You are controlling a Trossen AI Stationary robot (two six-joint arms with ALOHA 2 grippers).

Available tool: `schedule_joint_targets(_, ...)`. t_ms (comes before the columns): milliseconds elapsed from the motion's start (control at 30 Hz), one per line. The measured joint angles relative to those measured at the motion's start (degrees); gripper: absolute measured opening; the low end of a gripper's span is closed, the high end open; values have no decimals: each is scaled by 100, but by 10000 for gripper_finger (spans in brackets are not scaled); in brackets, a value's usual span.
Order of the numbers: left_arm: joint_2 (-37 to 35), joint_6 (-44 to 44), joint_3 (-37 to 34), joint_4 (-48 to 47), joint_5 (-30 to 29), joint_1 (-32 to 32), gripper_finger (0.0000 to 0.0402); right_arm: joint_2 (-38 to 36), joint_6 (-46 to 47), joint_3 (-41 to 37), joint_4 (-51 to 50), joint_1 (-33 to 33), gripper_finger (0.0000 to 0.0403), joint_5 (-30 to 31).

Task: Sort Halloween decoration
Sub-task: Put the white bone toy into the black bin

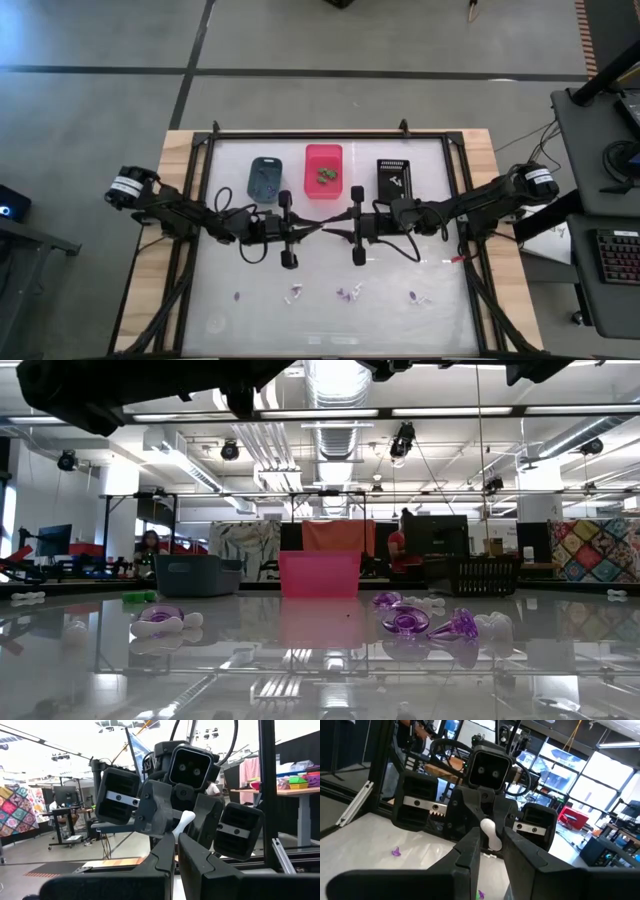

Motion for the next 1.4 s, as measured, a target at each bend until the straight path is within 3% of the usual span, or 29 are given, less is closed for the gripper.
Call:
schedule_joint_targets(300, 0, -13, -23, -34, -36, -1, 0, 0, -38, 0, 11, -2, 15, -2)
schedule_joint_targets(533, -2, -76, -23, -34, -49, 1, 0, -21, 82, 0, 2, -7, 10, 55)
schedule_joint_targets(667, -2, -80, -26, -57, -108, 7, 2, -108, 329, 0, -179, -19, 9, 488)
schedule_joint_targets(833, -2, -186, -30, -259, -67, 12, 34, -361, 756, 0, -845, -153, 9, 1425)
schedule_joint_targets(1033, -2, -273, -30, -600, -533, 16, 74, -729, 2417, 0, -2754, -670, 9, 3071)
schedule_joint_targets(1200, -2, -316, -32, -760, -632, 16, 84, -782, 4584, -2, -4845, -1415, 9, 3123)
schedule_joint_targets(1400, -2, -318, -32, -816, -641, 16, 82, -772, 6290, -2, -7065, -2062, 9, 3104)
